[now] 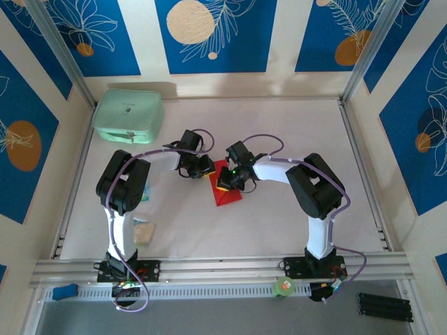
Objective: Fold a paper plane with a square sheet of paper (pick it up from the middle)
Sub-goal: Fold the triangle a second time at the center of the table.
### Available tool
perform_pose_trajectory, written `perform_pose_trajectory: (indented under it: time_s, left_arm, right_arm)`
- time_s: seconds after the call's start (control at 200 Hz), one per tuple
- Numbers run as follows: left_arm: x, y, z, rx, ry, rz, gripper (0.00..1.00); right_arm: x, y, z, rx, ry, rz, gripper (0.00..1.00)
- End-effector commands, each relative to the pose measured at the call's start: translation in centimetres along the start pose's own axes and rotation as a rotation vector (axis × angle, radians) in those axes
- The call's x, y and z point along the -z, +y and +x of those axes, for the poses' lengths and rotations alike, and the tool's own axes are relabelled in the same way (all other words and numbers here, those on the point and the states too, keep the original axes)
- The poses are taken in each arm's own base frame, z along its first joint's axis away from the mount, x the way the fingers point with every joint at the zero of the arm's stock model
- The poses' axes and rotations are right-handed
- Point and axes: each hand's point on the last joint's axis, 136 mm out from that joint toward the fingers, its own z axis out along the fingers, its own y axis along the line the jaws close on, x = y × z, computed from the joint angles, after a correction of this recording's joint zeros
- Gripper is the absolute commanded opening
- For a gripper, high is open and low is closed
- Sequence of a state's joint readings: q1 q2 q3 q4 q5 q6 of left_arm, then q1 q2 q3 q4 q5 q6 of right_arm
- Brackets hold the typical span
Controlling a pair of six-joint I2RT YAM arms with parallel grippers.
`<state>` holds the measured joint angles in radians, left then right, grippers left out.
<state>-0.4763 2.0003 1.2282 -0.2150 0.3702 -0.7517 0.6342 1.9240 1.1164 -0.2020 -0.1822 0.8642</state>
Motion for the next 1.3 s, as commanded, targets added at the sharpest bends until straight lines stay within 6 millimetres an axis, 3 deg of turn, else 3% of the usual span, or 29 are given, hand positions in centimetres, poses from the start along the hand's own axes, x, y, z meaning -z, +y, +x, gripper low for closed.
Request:
perform_pose_trajectory:
  time_s: [0.0,0.615,0.815,1.045,1.296]
  left_arm:
    - [-1.3,3.1,2.1,0.049,0.066,-0.082,0.21]
    - [-0.7,2.8,1.9,0.047,0.055,-0.081,0.21]
    - [2.1,0.7,-0.7,0.046,-0.018,-0.052,0.26]
    - [7.0,0.7,-4.6,0.121,-0.174,-0.031,0.39]
    - [8.9,0.8,-3.3,0.154,-0.203,0.008,0.45]
  right_arm:
    - [-0.7,-1.0,0.5,-0.034,0.023,0.035,0.0]
    - [-1.1,-1.9,0.5,-0.077,0.032,0.064,0.03]
    - [-1.2,-2.3,0.6,-0.094,0.041,0.065,0.11]
    - [-1.3,-2.1,0.5,-0.104,0.048,0.048,0.31]
    - [-1.2,-2.1,0.6,-0.104,0.058,0.032,0.37]
